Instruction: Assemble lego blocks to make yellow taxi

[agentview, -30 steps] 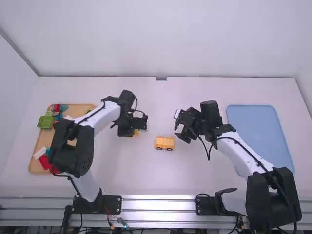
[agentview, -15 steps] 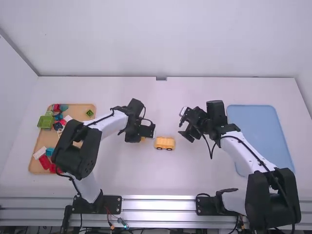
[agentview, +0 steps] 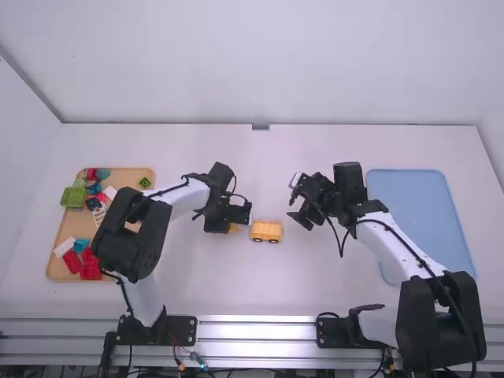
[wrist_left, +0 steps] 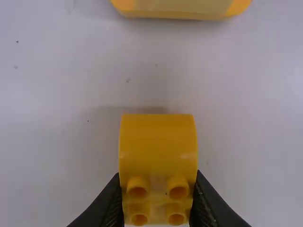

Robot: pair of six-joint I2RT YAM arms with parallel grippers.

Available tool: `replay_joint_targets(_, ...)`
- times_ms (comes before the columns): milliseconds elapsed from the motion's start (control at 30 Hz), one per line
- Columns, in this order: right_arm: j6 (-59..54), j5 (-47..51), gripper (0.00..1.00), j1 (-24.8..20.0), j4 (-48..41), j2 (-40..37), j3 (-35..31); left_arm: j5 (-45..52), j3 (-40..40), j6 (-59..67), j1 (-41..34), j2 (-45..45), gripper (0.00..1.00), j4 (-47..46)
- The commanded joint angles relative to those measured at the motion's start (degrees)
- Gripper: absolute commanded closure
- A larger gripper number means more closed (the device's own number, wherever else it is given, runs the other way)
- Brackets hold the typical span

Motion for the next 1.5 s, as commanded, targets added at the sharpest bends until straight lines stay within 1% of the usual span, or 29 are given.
replay_joint_targets(0,0.31,-0.70,0.01,-0.13,-0.04,-0.61,1.11,1.40,-0.17,-1.53,0.26,0.74,0.71,-0.33)
replay_joint_targets(33,0.33,-0.70,0.01,-0.11,-0.04,-0.61,1.11,1.25,-0.17,-1.55,0.26,0.74,0.56,-0.24)
replay_joint_targets(67,0.31,-0.70,0.01,-0.04,-0.02,-0.61,1.11,1.31,-0.17,-1.53,0.26,0.74,0.27,-0.31)
replay_joint_targets(100,0.31,-0.70,0.01,0.09,-0.04,-0.61,1.11,1.20,-0.17,-1.49,0.26,0.74,0.01,-0.28)
replay_joint_targets(200,0.33,-0.70,0.01,-0.13,-0.04,-0.61,1.11,1.31,-0.11,-0.33,0.28,0.61,0.01,0.15)
replay_joint_targets(267,0.28,-0.70,0.01,-0.11,-0.04,-0.61,1.11,3.39,0.09,0.79,0.59,0.46,0.01,0.17)
replay_joint_targets(333,0.31,-0.68,0.01,-0.11,-0.04,-0.61,1.11,6.25,0.28,3.48,1.73,0.42,0.01,-0.24)
replay_joint_targets(400,0.31,-0.70,0.01,-0.13,-0.07,-0.61,1.11,12.20,0.11,8.07,4.11,0.42,0.01,-0.22)
replay_joint_targets(433,0.31,-0.70,0.01,-0.13,-0.09,-0.61,1.11,13.38,0.07,8.70,4.57,0.44,0.01,-0.24)
replay_joint_targets(533,0.31,-0.72,0.01,-0.13,-0.22,-0.61,1.11,26.53,-1.09,15.74,10.21,0.44,0.01,0.02)
replay_joint_targets(600,0.31,-0.70,0.01,-0.07,-0.24,-0.61,1.11,32.98,-2.16,18.71,13.18,0.44,0.01,0.72)
replay_joint_targets(667,0.28,-0.72,0.01,0.24,-0.22,-0.61,1.11,44.26,-4.90,20.59,17.84,0.96,0.01,4.39)
replay_joint_targets(700,0.28,-0.72,0.01,0.26,-0.20,-0.61,1.11,44.85,-5.09,20.59,18.05,1.03,0.01,4.70)
replay_joint_targets(767,0.28,-0.72,0.01,0.61,0.02,-0.61,1.11,51.23,-8.37,20.31,20.35,2.56,0.01,10.19)
replay_joint_targets(800,0.24,-0.72,0.01,0.68,0.04,-0.61,1.11,51.47,-8.59,20.31,20.44,2.71,0.01,10.49)
replay_joint_targets(867,-1.29,-0.70,0.01,1.27,-0.11,-0.61,1.11,53.72,-11.06,18.82,21.03,4.15,0.01,15.06)
replay_joint_targets(1000,-1.46,-0.68,0.01,1.99,-0.04,-0.61,1.11,54.21,-12.68,13.75,20.57,6.38,0.01,21.35)
replay_joint_targets(1133,-1.44,-0.68,0.01,1.79,-0.07,-0.61,1.11,55.01,-13.46,13.03,20.98,7.08,0.00,23.08)
replay_joint_targets(1200,-1.44,-0.70,0.01,1.77,-0.04,-0.61,1.11,55.45,-13.99,13.03,21.07,7.08,0.04,23.50)
replay_joint_targets(1233,-1.44,-0.70,0.01,1.77,-0.04,-0.61,1.11,55.34,-14.23,12.98,20.98,7.08,0.07,24.02)
replay_joint_targets(1267,-1.44,-0.70,0.01,1.77,-0.04,-0.61,1.11,54.71,-14.95,12.79,20.72,7.08,0.12,25.16)
replay_joint_targets(1300,-1.44,-0.70,0.01,1.79,-0.07,-0.61,1.11,54.10,-15.39,12.52,20.61,7.08,0.14,25.66)
replay_joint_targets(1467,-1.42,-0.74,0.01,1.88,-0.09,-0.61,1.11,53.81,-16.85,11.32,21.09,7.08,0.15,28.09)
